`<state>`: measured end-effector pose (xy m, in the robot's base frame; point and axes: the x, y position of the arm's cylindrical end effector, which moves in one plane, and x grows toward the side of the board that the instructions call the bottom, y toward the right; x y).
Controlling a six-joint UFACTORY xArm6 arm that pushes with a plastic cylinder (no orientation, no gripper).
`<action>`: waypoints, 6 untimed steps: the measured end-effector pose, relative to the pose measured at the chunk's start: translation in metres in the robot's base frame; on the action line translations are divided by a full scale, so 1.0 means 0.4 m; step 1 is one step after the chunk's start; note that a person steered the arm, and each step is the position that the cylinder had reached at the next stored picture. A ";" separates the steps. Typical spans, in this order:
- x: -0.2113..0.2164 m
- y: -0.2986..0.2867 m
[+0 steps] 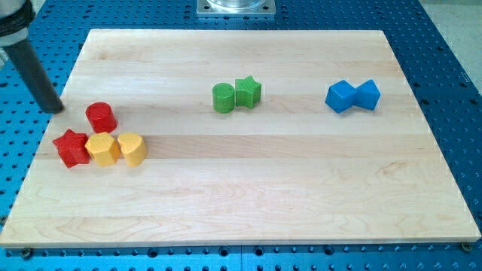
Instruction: Push the red star into the red circle
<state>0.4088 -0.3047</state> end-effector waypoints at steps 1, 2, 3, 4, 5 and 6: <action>0.152 0.000; 0.291 0.007; 0.292 0.090; 0.189 0.097; 0.184 0.081; 0.322 0.064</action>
